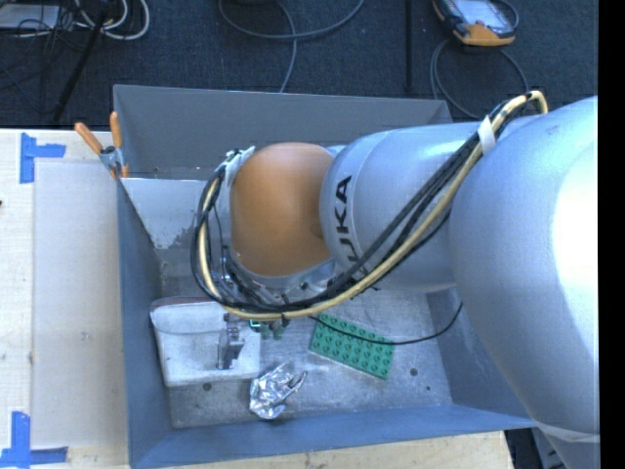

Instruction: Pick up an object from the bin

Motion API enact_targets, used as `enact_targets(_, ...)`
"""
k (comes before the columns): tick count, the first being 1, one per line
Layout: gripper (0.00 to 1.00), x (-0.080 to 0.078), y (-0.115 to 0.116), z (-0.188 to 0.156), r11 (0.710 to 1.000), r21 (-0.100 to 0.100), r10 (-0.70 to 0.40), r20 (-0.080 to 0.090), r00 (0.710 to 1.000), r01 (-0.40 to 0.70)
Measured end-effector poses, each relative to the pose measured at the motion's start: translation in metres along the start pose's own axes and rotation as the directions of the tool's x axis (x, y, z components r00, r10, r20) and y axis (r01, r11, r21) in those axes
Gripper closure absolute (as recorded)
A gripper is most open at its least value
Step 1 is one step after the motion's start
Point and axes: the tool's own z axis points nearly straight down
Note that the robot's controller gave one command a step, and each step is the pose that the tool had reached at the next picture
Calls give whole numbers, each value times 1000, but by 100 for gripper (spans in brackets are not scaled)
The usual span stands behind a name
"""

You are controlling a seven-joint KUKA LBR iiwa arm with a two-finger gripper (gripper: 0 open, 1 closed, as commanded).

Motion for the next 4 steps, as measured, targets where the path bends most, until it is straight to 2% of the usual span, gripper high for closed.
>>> enact_targets(1,0,20,-12,52,921,4,-389,21,921,389)
enact_targets(2,0,72,-59,-17,879,4,-477,8,879,477)
enact_targets(3,0,38,-86,67,892,-1,-453,13,892,453)
enact_targets(4,100,35,-87,62,893,3,-451,19,892,451)
